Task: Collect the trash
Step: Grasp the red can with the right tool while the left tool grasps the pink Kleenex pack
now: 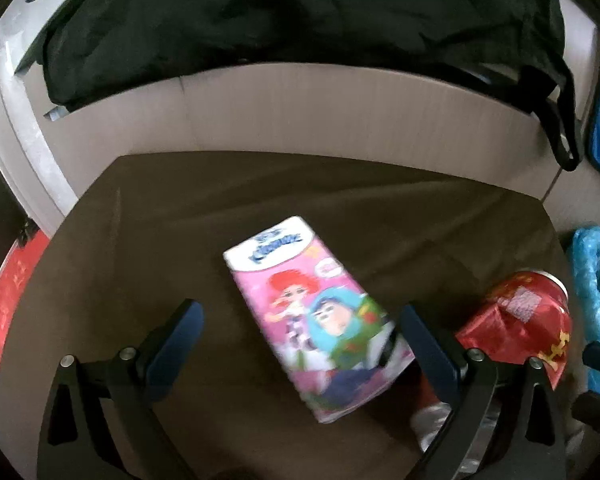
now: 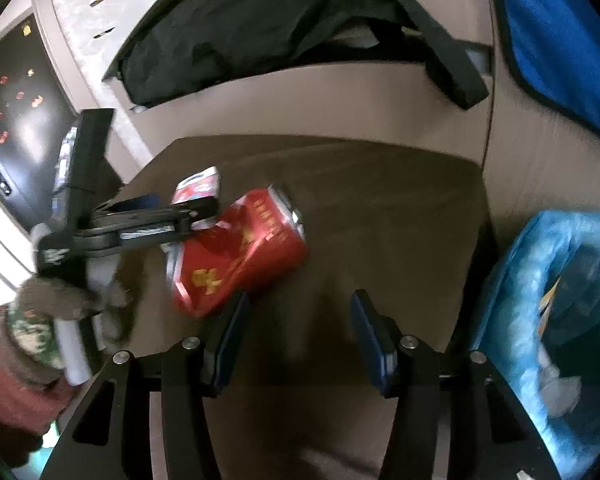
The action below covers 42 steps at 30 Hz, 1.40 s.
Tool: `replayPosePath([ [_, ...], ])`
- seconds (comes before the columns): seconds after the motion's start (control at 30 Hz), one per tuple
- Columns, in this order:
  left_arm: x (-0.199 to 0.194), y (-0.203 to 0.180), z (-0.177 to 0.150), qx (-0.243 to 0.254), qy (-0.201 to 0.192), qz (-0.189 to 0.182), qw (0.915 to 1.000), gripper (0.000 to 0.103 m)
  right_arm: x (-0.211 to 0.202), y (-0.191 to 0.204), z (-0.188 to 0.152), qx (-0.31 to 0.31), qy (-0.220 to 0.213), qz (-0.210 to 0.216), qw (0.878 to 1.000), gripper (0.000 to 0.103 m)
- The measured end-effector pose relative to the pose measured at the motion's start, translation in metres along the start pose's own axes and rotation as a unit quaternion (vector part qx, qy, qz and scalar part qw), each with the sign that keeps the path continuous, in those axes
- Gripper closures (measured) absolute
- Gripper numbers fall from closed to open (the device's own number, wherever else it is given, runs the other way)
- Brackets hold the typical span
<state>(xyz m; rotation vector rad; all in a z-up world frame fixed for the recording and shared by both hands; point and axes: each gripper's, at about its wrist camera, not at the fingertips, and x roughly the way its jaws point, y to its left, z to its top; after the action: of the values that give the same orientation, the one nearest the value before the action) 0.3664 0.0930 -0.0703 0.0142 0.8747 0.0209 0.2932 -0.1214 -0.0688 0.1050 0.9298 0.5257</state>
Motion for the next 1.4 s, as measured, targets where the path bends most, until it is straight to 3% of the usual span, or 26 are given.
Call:
replayPosePath([
  [0.17, -0.013, 0.031, -0.015, 0.009, -0.006, 0.022, 0.9997, 0.004, 0.007, 0.020, 0.007, 0.008, 0.021, 0.035, 0.999, 0.052],
  [0.33, -0.025, 0.072, -0.031, -0.016, -0.012, 0.016, 0.9997, 0.004, 0.032, 0.031, 0.015, 0.028, 0.037, 0.028, 0.999, 0.052],
  [0.47, -0.048, 0.103, -0.043, -0.066, -0.027, -0.045, 0.9964, 0.004, 0.052, 0.031, 0.024, 0.042, 0.045, 0.010, 0.998, 0.052],
  [0.67, -0.065, 0.141, -0.049, -0.125, -0.048, -0.098, 0.9862, 0.005, 0.081, 0.041, 0.046, 0.039, 0.059, -0.011, 0.997, 0.050],
  [0.8, -0.062, 0.160, -0.052, -0.173, -0.025, -0.142, 0.9743, 0.005, 0.092, 0.051, 0.053, 0.024, 0.045, -0.018, 0.999, 0.048],
  [0.9, -0.056, 0.158, -0.054, -0.186, -0.018, -0.160, 0.9692, 0.005, 0.096, 0.053, 0.055, 0.009, 0.045, -0.011, 0.999, 0.051],
  [1.07, -0.051, 0.123, -0.045, -0.129, -0.019, -0.143, 0.9812, 0.004, 0.082, 0.043, 0.048, -0.009, 0.034, -0.008, 0.999, 0.056],
  [1.17, -0.043, 0.096, -0.035, -0.115, -0.006, -0.157, 0.9808, 0.004, 0.068, 0.028, 0.043, -0.010, 0.022, -0.027, 0.999, 0.056],
  [1.4, -0.004, 0.057, -0.002, -0.126, 0.025, -0.134, 0.9827, 0.010, 0.038, -0.013, 0.036, -0.003, -0.008, -0.055, 0.998, 0.056],
])
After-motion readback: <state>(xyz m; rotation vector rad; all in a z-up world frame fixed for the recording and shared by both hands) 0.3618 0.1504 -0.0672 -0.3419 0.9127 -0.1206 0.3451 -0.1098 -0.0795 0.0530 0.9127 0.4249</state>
